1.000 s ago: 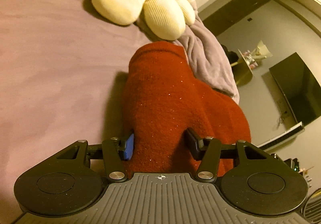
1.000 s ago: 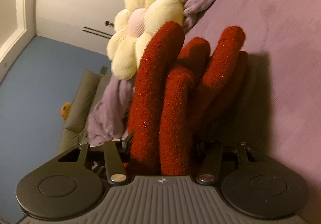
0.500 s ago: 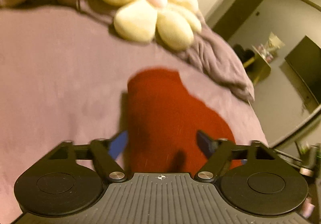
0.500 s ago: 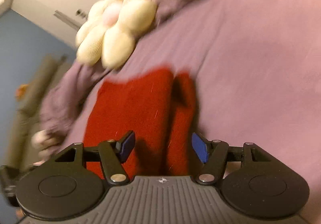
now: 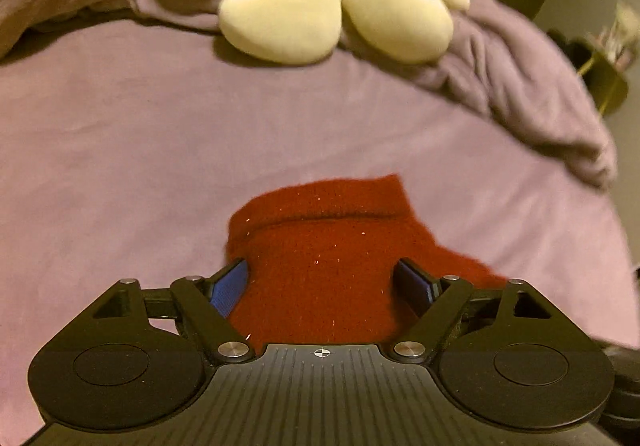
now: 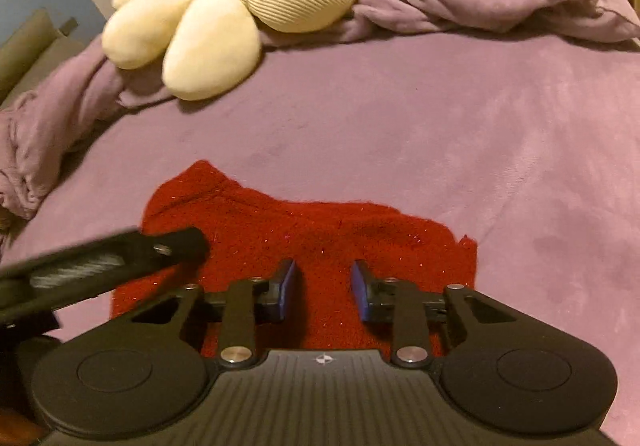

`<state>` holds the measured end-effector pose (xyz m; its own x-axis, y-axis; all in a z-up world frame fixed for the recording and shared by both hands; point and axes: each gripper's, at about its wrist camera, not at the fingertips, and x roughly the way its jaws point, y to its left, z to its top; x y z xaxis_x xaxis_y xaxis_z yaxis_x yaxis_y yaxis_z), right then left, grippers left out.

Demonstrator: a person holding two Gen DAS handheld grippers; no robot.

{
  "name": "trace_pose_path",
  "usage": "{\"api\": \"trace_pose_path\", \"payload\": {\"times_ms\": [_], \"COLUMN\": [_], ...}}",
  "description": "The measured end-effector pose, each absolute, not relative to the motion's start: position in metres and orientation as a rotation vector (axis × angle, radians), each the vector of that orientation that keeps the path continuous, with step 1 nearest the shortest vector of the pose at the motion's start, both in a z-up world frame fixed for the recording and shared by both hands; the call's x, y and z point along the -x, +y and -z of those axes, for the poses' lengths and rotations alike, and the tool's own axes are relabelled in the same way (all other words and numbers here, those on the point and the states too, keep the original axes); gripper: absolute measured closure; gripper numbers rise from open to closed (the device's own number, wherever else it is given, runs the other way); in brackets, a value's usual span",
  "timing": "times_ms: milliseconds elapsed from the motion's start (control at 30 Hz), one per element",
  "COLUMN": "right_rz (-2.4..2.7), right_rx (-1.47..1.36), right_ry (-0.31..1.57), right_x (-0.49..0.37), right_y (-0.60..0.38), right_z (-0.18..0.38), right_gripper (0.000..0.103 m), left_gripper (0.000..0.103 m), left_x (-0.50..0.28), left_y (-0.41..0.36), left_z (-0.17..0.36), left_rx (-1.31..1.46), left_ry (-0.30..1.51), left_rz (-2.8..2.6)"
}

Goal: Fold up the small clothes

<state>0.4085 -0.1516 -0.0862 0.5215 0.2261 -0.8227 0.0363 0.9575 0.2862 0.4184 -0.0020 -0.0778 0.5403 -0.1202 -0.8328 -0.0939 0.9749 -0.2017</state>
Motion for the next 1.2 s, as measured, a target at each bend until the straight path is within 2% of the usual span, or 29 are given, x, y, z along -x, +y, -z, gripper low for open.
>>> {"api": "trace_pose_path", "payload": {"times_ms": [200, 500, 733, 800, 833, 867, 900, 1033, 1100, 1200], "right_rz": [-0.122, -0.096, -0.135, -0.157, -0.175, -0.176, -0.174, -0.169, -0.156, -0.142], "right_rx": [-0.238, -0.176, -0.243, -0.288, -0.294, -0.287, -0.271, -0.215, -0.213, -0.222], "right_ry": [1.033, 0.949, 0.870, 0.864, 0.845, 0.821, 0.807, 0.773, 0.779, 0.815], "right_x": [-0.426, -0.430, -0.413, -0.394, -0.377, -0.360, -0.342, -0.276, -0.268, -0.274], "right_y": [-0.148, -0.140, -0.153, -0.161, -0.164, -0.166, -0.167, -0.170, -0.172, -0.175], "right_z": [0.101, 0.115, 0.105, 0.091, 0.083, 0.076, 0.070, 0.066, 0.075, 0.072], "right_gripper": [0.079, 0.079, 0.076, 0.075, 0.070, 0.060, 0.056, 0.055, 0.054, 0.052], "left_gripper": [0.001, 0.000, 0.000, 0.000, 0.000, 0.000, 0.000, 0.000, 0.000, 0.000], "left_x": [-0.446, -0.452, -0.439, -0.414, -0.397, -0.377, -0.355, -0.278, -0.271, -0.266], "left_y": [-0.007, -0.012, 0.001, 0.010, 0.013, 0.015, 0.018, 0.018, 0.011, 0.014], "left_z": [0.108, 0.123, 0.105, 0.089, 0.081, 0.072, 0.065, 0.057, 0.069, 0.066], "left_rx": [0.210, 0.181, 0.272, 0.312, 0.309, 0.299, 0.296, 0.305, 0.255, 0.325], "left_ry": [1.097, 1.087, 1.073, 1.047, 1.019, 0.995, 0.969, 0.905, 0.928, 0.947], "left_rz": [-0.048, -0.097, -0.061, -0.030, 0.000, 0.019, 0.040, 0.058, 0.039, 0.006]}}
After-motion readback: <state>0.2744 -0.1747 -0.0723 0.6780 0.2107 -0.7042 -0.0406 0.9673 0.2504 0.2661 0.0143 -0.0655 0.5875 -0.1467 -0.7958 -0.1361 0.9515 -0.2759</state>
